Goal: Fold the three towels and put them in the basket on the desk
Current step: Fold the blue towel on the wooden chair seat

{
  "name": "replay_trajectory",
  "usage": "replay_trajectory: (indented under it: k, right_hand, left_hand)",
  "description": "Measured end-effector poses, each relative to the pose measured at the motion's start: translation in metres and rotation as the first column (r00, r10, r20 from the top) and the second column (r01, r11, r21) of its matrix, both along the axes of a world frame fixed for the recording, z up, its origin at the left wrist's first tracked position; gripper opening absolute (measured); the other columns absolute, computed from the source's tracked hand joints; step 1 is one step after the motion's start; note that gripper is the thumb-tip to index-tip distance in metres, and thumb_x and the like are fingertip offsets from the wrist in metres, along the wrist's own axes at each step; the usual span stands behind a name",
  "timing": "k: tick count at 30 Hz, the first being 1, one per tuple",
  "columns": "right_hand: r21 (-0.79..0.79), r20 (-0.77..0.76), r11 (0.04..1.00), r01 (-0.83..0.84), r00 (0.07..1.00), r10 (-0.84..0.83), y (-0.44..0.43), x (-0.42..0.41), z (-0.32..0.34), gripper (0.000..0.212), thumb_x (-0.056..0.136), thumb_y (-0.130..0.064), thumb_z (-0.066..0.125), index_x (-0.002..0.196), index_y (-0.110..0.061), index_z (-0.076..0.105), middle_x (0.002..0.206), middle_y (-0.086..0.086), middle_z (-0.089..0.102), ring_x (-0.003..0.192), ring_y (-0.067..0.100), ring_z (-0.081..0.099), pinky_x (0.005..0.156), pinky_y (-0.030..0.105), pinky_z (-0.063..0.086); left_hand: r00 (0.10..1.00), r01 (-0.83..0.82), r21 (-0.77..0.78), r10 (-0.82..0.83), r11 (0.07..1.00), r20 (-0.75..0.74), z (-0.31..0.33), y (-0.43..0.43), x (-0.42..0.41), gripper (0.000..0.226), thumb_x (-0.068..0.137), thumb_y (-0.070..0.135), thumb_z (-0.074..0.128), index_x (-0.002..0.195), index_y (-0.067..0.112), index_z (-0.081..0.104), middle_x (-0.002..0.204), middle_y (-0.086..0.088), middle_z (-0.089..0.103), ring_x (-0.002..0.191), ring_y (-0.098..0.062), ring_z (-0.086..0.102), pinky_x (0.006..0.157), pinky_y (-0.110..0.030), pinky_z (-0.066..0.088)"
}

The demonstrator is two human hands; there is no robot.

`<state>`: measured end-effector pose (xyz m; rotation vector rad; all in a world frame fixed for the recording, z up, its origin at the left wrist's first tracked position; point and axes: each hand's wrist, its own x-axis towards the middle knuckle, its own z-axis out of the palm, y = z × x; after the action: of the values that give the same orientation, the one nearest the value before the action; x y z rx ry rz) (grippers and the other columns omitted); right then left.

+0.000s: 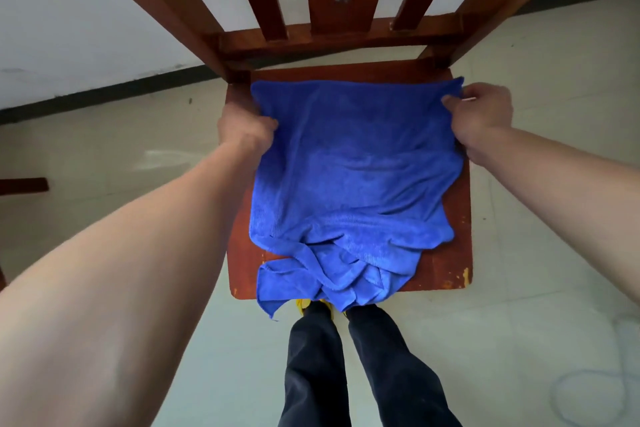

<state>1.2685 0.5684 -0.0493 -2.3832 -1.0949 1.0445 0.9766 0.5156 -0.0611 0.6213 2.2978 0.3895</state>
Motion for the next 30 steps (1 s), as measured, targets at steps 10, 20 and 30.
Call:
replay_trajectory:
  k: [10,20,30]
  right_hand:
    - [0.019,0.075,0.991,-0.129,0.989,0.127,0.015,-0.011,0.000,0.028,0.084,-0.033,0.066,0.106,-0.016,0.065,0.098,-0.002,0.060,0.088,0.014,0.056,0.076,0.025,0.044]
    - [-0.407,0.010,0.911,0.071,0.997,-0.074,-0.157,0.028,0.014,0.018,0.085,-0.011,0.052,0.073,-0.017,0.064,0.094,0.016,0.073,0.084,0.032,0.070,0.073,0.038,0.055]
    - [-0.369,-0.393,0.930,0.010,0.904,-0.166,-0.212,-0.021,0.029,0.014,0.080,-0.012,0.071,0.069,-0.015,0.063,0.066,-0.001,0.061,0.062,0.012,0.052,0.050,0.020,0.039]
  left_hand:
    - [0.988,-0.139,0.016,0.140,0.990,-0.068,0.005,-0.011,-0.027,0.025,0.080,0.030,0.066,0.091,0.019,0.047,0.092,-0.003,0.059,0.086,-0.028,0.061,0.079,-0.039,0.054]
    - [0.981,-0.193,-0.224,0.191,0.955,-0.029,0.038,-0.161,0.019,0.003,0.080,0.010,0.056,0.079,0.012,0.055,0.081,-0.007,0.062,0.090,-0.035,0.063,0.078,-0.035,0.047]
    - [0.985,0.140,-0.405,-0.086,0.903,0.148,0.032,-0.230,0.065,0.021,0.072,0.023,0.068,0.063,0.016,0.050,0.070,-0.007,0.065,0.073,-0.031,0.061,0.064,-0.034,0.050]
